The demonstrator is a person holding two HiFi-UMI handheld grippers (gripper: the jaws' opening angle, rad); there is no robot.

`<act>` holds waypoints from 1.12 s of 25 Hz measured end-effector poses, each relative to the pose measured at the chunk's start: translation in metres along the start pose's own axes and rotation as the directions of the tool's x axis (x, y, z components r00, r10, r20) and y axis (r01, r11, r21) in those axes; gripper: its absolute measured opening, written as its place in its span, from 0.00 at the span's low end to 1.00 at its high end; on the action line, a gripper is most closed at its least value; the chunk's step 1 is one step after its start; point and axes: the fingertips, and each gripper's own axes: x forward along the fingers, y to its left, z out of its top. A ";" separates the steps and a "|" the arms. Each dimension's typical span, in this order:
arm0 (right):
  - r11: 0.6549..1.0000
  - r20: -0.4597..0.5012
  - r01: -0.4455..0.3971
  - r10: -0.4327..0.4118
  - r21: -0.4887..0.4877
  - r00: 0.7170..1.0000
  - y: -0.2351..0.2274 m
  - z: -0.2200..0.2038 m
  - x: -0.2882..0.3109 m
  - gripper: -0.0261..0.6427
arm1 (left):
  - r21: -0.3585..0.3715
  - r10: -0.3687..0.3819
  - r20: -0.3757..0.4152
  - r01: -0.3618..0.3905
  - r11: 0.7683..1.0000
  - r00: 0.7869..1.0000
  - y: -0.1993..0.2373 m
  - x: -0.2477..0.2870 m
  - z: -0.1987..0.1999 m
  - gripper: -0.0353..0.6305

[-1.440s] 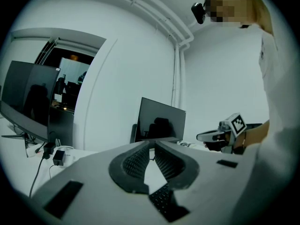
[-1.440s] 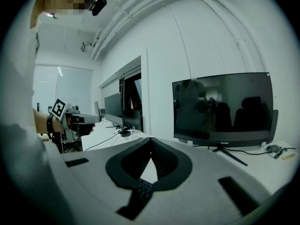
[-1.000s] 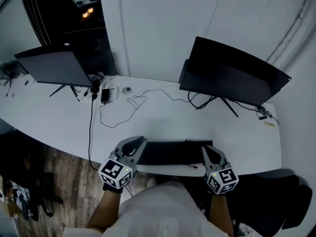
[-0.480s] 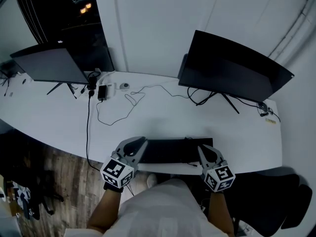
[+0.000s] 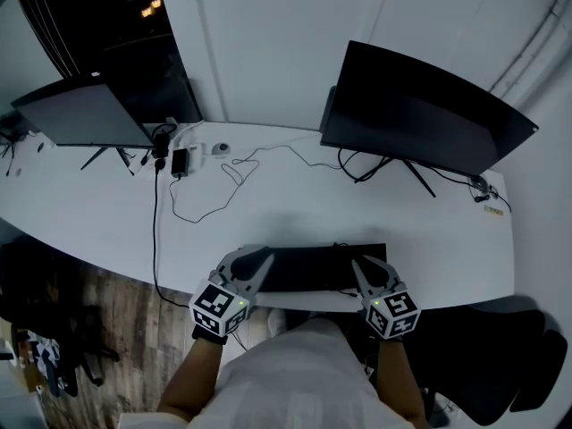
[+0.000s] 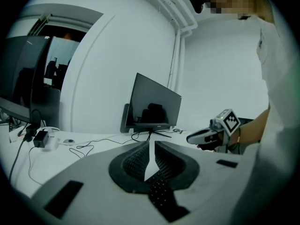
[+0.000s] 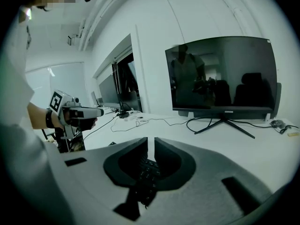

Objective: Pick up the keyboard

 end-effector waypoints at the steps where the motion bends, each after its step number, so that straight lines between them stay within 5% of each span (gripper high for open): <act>1: 1.000 -0.001 -0.001 0.001 0.002 1.000 0.000 -0.001 0.001 0.11 | -0.001 -0.004 -0.003 0.004 1.000 1.000 -0.001 0.002 -0.001 0.10; 15: 1.000 -0.003 -0.017 0.017 0.009 1.000 -0.003 -0.001 0.004 0.26 | -0.016 -0.021 -0.013 0.021 1.000 1.000 -0.005 0.011 -0.004 0.11; 19: 1.000 -0.002 -0.018 0.018 0.011 1.000 -0.002 0.000 0.003 0.28 | -0.027 -0.031 -0.029 0.030 0.999 0.999 -0.006 0.013 -0.006 0.30; 28: 1.000 -0.003 -0.017 0.017 0.012 1.000 -0.003 -0.001 0.005 0.32 | -0.030 -0.032 -0.054 0.030 0.999 0.998 -0.004 0.017 -0.009 0.43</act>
